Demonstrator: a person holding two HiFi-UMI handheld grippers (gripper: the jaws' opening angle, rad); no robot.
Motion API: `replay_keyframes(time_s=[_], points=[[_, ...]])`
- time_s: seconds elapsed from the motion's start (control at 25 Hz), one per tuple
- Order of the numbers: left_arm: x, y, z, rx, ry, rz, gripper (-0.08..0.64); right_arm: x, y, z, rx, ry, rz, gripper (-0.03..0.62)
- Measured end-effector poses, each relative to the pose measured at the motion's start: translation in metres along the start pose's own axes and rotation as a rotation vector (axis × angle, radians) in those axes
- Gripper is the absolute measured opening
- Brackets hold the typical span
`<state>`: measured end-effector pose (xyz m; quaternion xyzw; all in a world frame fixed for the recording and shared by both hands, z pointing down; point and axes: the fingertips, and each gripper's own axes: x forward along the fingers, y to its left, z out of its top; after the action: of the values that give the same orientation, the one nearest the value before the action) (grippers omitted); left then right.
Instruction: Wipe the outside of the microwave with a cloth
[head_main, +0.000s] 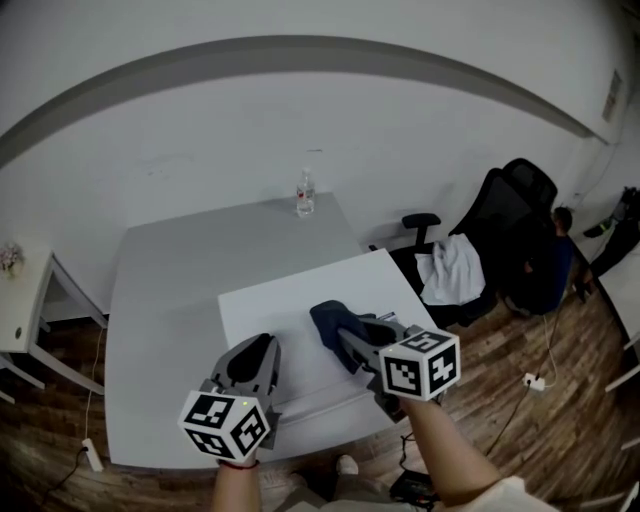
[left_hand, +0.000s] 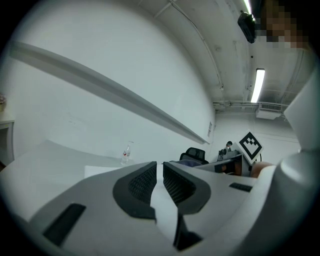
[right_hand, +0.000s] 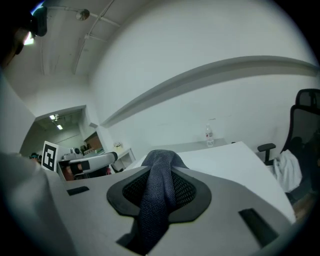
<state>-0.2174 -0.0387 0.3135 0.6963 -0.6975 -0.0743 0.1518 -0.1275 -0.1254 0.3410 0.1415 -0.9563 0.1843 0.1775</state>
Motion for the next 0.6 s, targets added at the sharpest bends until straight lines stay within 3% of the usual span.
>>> replay_keyframes(time_s=[0.32,0.6], points=[[0.025,-0.026,-0.013,0.009,0.028,-0.038,0.041,-0.064,-0.106,-0.009,-0.093,0.014,-0.252,0.096],[0.045,-0.042,-0.026,0.011,0.061,-0.050,0.041,-0.082,-0.169,-0.025,-0.129,0.060,-0.375,0.096]])
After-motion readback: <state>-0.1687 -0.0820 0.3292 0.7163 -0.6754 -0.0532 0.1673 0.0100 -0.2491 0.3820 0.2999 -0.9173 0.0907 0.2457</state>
